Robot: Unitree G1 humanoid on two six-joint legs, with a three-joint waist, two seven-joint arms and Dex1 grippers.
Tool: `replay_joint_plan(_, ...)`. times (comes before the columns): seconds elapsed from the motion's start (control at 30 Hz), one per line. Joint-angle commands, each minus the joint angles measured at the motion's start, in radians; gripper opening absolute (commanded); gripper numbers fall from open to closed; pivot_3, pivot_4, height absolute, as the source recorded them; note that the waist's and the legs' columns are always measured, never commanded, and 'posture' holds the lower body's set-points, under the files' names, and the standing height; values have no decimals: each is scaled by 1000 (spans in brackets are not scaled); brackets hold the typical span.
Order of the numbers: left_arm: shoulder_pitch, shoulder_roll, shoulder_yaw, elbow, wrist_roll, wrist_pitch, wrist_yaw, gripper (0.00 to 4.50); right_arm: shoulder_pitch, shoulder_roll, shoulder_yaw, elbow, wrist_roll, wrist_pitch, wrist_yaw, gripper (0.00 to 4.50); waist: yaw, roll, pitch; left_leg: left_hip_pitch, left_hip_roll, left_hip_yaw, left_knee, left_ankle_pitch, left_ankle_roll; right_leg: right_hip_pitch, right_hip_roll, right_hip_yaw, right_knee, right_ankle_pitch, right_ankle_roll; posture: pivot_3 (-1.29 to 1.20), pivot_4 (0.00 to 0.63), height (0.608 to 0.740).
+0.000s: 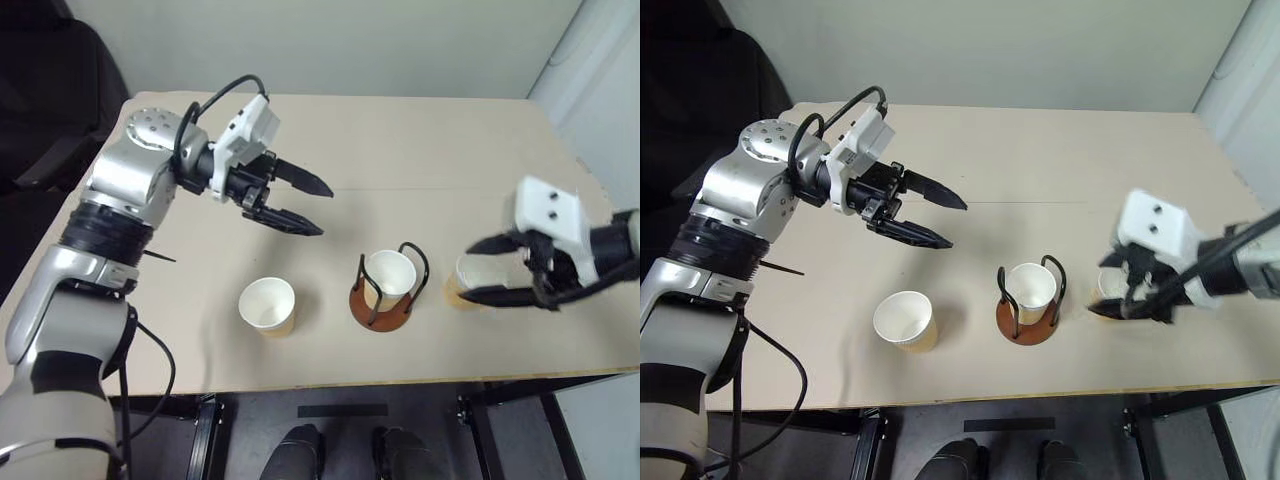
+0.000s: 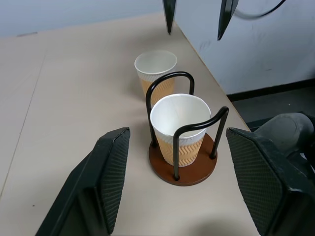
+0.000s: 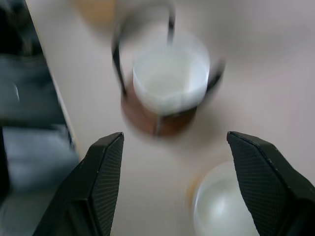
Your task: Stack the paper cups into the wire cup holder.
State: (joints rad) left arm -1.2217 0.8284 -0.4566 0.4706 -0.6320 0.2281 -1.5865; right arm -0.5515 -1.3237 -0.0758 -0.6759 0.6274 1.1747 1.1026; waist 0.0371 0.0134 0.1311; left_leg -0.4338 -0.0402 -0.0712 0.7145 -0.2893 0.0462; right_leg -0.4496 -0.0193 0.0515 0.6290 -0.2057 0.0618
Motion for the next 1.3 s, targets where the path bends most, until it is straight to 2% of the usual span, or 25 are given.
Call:
replay_joint_plan(0.03, -20, 4, 9, -18, -12, -2, -28, 3357, 82, -38, -51, 14, -71, -133, 0, 3351, -2, 0, 0, 0, 0, 0, 0, 0, 0, 0, 0, 1, 0, 1, 1, 0, 150, 740)
replay_joint_plan(0.27, -14, 4, 8, -19, 2, -7, -28, 3357, 190, -64, 10, 102, -206, -322, -14, 3351, -6, 0, 0, 6, 0, 1, 1, 0, 0, 4, 0, 2, 3, 1, 2, 0, 150, 740)
replay_joint_plan(0.77, 6, 18, 23, -42, 23, 7, -28, 3357, 117, 35, 238, 215, -371, -468, 17, 3351, -7, 0, 0, 6, 0, 2, 1, 0, 0, 4, 0, 2, 3, 1, 2, 0, 150, 740)
replay_joint_plan(0.9, 10, 20, 22, -41, 29, 5, -28, 3357, 66, 76, 308, 259, -443, -510, 32, 2545, -7, 0, 0, 6, 0, 2, 1, 0, 1, 4, 0, 2, 3, 1, 2, 0, 150, 740)
replay_joint_plan(1.13, 17, 20, 21, -32, 39, -5, -28, 3357, 16, 107, 352, 289, -514, -542, 74, 31, -7, 0, 0, 6, 0, 2, 1, 0, 1, 4, 0, 2, 3, 1, 2, 0, 150, 740)
replay_joint_plan(1.3, 23, 22, 24, -36, 44, -5, -28, 3357, 7, 96, 329, 270, -525, -536, 101, 31, -7, 0, 0, 6, 0, 2, 1, 0, 1, 4, 0, 2, 3, 1, 2, 0, 150, 740)
